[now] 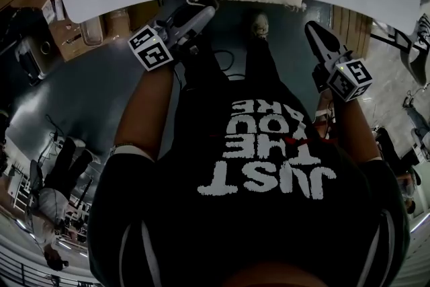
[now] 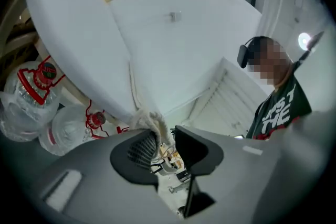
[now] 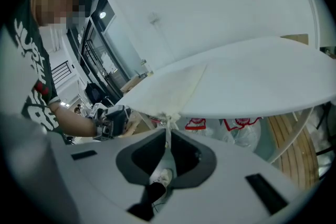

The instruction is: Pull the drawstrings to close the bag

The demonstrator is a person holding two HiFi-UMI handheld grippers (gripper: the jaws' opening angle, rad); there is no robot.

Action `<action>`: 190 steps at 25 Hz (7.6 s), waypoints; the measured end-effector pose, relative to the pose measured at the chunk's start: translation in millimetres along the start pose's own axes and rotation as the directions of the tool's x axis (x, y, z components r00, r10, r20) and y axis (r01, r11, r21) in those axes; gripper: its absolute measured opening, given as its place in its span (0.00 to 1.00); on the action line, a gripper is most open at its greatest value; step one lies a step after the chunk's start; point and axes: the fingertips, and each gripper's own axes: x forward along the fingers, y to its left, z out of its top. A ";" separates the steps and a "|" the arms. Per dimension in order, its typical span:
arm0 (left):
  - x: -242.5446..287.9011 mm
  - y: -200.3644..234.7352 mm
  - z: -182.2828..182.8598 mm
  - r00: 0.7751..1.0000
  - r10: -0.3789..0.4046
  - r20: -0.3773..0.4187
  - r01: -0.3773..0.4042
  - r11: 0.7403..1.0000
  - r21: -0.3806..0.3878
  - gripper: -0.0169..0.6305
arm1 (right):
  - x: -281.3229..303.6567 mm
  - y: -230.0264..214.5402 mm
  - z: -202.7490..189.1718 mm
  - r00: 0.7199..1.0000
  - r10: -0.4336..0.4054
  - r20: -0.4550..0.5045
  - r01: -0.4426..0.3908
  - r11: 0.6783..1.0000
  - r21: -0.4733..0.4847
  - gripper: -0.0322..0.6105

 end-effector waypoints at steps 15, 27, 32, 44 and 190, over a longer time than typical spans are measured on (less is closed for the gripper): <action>1.3 -0.9 1.5 1.000 0.017 0.000 -0.017 0.998 -0.062 0.05 | 19.2 -0.3 -14.7 0.999 0.047 -0.029 -0.048 0.997 -0.059 0.10; -4.1 -2.1 -1.4 0.991 0.099 -0.087 -0.097 0.995 0.028 0.05 | 62.3 2.4 -14.5 0.996 0.091 -0.003 -0.091 0.991 -0.100 0.27; -2.4 -0.9 -2.7 0.988 0.113 -0.104 -0.108 0.993 0.051 0.05 | 65.2 5.6 -10.0 0.992 0.110 0.062 -0.112 0.993 0.040 0.27; -6.2 3.3 -6.4 0.981 0.151 -0.118 -0.144 0.987 0.065 0.05 | 55.2 16.6 1.8 0.969 0.149 0.199 -0.195 0.951 0.238 0.10; -38.8 -441.8 550.3 0.421 0.220 0.880 -0.663 -0.587 0.464 0.05 | -354.1 114.8 565.9 0.386 -0.225 0.895 0.780 0.597 -0.187 0.07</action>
